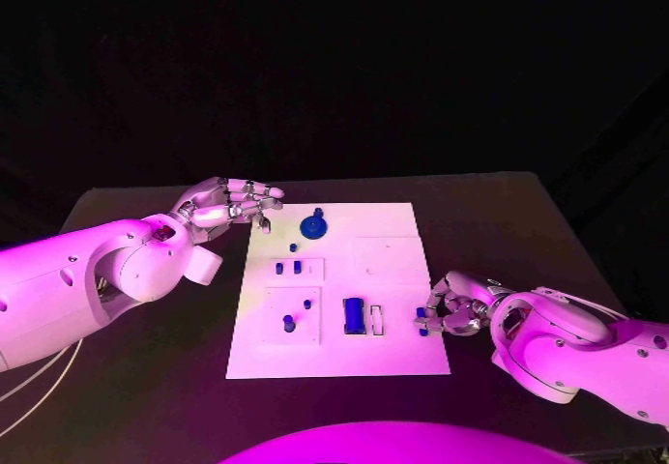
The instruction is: Assemble the parts on the task board
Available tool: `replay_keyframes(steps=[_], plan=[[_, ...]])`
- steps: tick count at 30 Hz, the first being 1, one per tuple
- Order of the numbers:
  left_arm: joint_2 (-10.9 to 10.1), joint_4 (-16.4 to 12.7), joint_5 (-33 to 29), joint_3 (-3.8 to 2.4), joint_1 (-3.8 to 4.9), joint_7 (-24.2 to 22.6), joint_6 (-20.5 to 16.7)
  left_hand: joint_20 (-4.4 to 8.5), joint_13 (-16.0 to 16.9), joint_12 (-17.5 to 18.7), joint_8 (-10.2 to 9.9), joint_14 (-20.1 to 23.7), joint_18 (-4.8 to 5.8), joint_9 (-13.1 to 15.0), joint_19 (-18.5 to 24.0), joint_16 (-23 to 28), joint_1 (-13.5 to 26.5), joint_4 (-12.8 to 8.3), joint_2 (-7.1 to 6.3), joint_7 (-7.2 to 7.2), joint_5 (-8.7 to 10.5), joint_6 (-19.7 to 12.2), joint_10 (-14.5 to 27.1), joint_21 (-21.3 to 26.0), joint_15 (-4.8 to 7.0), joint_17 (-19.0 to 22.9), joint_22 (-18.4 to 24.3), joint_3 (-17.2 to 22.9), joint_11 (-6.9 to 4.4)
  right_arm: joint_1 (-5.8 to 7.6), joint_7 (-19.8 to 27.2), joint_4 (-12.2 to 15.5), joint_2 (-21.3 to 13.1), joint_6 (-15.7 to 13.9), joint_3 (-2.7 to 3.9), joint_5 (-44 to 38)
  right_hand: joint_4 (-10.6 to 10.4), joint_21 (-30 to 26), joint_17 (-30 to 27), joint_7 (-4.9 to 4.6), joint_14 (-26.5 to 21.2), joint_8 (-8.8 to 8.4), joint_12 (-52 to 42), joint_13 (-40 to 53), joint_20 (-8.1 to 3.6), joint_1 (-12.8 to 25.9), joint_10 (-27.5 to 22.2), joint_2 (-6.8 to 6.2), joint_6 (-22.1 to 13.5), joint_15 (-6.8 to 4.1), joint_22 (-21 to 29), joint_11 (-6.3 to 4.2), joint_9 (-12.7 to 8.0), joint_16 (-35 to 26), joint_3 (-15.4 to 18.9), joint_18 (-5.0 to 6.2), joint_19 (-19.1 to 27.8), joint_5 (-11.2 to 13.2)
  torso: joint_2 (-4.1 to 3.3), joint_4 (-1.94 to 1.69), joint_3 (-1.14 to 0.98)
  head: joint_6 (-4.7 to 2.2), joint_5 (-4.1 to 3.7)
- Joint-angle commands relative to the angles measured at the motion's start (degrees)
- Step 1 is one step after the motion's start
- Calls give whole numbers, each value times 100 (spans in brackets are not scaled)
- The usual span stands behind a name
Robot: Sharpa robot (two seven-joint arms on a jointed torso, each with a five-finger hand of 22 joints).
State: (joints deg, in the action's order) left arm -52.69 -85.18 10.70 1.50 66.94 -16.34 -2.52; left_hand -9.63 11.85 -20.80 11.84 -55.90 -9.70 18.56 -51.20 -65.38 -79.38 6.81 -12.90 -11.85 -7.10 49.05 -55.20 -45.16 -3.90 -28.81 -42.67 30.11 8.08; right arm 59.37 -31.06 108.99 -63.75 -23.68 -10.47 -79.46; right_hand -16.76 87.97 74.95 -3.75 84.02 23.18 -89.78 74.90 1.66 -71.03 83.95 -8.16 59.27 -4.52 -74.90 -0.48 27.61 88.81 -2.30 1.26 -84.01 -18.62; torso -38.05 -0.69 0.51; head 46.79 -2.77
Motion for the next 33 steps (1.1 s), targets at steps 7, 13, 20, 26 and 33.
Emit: replay_keyframes(steps=[7, 13, 20, 26, 33], plan=[[0, -17, -24, -2, -8, -24, 89, -2, -2, -36, -35, 4, -80, -8, -48, 30, 14, 39, 33, -8, 6, -40, 28, 36, -24, 5, 5, -3, 5, -93, -86, -89, 160, 303, -24, -255, 14, 28, 1221, 39, 536, -21, -22, 1510, 13, -170, 605, -41, 49, 10, -1421, -36, -20, 18, -44, -87, -546, -6, 6, 3, 8, 14, 0], [-11, -24, -24, -1, -8, -20, 88, -4, -2, -42, -35, 4, -80, -8, -52, 29, 20, 53, 34, -7, 6, -41, 33, 45, -25, 6, 11, -11, 5, -140, -214, -165, 269, 505, -24, -742, 63, 38, 1222, 64, 535, -73, -22, 1510, -21, -963, 605, -214, 80, -20, -1428, -65, -47, 16, -522, -89, -549, -20, 3, -2, 7, 15, 24], [-18, -27, -24, -1, -8, -14, 90, -4, -2, -42, -35, 4, -80, -8, -52, 29, 20, 53, 34, -7, 6, -41, 33, 45, -25, 6, 11, -11, 5, -160, -331, -189, 344, 698, -25, -1193, 115, 70, 1251, 33, 541, -137, -22, 1510, -12, -1463, 605, -450, 153, -3, -1446, -42, -95, 24, -933, -97, -559, -11, 4, 4, 11, 17, 32], [-22, -29, -24, -1, -8, -12, 92, -4, -2, -42, -35, 4, -80, -8, -52, 29, 20, 53, 34, -7, 6, -41, 33, 45, -25, 6, 11, -11, 5, -164, -369, -155, 385, 604, -25, -1290, 96, 71, 1261, 18, 543, -162, -22, 1510, -9, -1476, 605, -453, 149, 4, -1447, -31, -110, 28, -996, -97, -560, -9, 6, 0, 7, 13, 31], [-24, -30, -24, -1, -8, -10, 91, -5, -3, -45, -34, 5, -80, -9, -54, 29, 19, 58, 37, -7, 5, -42, 36, 50, -25, 7, 15, -12, 5, -162, -315, -36, 397, 179, -23, -1089, 69, 139, 1301, 29, 552, -174, -22, 1510, -5, -1472, 605, -400, 188, 5, -1480, -36, -121, 43, -1133, -112, -581, -7, 3, 0, 5, 51, 24]])
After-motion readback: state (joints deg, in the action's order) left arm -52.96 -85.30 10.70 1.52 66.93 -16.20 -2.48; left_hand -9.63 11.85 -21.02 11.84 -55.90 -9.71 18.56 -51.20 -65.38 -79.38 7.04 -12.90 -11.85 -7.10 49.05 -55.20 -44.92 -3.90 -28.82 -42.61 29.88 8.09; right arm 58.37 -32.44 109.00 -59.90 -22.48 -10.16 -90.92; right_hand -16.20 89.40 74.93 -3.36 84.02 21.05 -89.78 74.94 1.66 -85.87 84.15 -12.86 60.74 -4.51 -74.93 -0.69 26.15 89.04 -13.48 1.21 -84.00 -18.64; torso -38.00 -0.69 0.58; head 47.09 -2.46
